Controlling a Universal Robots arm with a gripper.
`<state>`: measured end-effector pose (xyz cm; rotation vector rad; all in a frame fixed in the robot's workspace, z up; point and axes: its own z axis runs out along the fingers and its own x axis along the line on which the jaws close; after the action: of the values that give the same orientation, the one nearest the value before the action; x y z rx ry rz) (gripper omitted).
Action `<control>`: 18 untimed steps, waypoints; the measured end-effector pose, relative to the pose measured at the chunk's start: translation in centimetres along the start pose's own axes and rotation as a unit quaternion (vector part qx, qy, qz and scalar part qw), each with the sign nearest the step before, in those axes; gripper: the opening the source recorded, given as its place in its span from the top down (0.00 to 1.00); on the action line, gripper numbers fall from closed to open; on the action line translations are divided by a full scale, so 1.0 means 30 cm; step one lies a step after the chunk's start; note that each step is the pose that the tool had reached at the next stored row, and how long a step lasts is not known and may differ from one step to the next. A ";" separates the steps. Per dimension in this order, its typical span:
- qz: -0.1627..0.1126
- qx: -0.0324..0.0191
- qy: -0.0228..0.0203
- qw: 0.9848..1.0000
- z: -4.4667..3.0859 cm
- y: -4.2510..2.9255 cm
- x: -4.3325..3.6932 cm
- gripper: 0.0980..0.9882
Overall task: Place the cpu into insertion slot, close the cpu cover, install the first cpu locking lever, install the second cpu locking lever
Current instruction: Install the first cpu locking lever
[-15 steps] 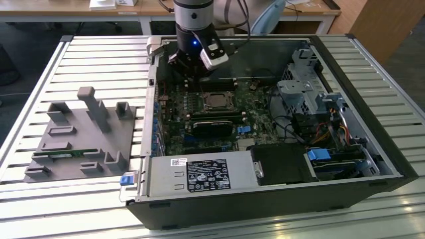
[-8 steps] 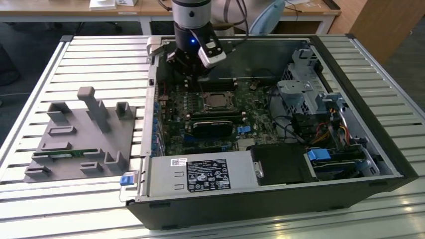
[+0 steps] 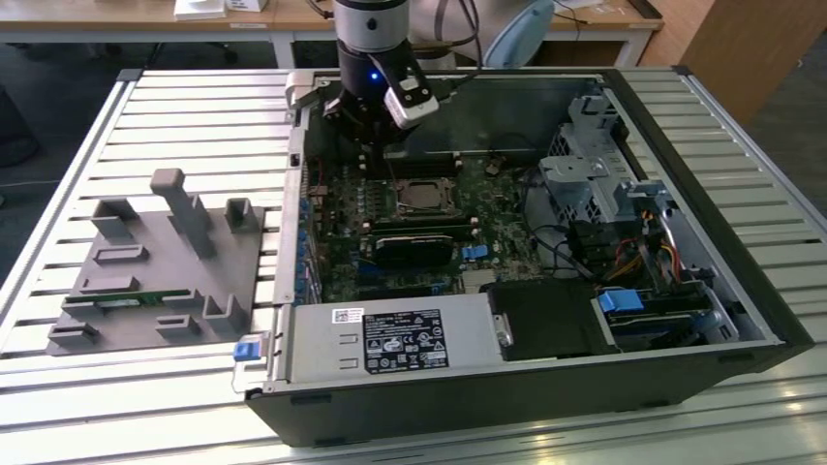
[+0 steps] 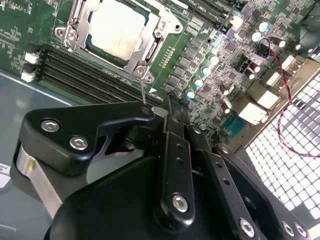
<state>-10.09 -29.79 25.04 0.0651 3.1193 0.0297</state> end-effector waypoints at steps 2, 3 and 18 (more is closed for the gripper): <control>-0.001 0.000 0.000 1.000 -0.001 0.005 0.000 0.99; -0.002 0.000 0.000 1.000 -0.001 0.008 0.000 0.99; -0.007 0.000 0.000 1.000 -0.008 0.029 -0.016 0.99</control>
<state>-9.60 -28.95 25.30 0.0433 3.1199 0.0298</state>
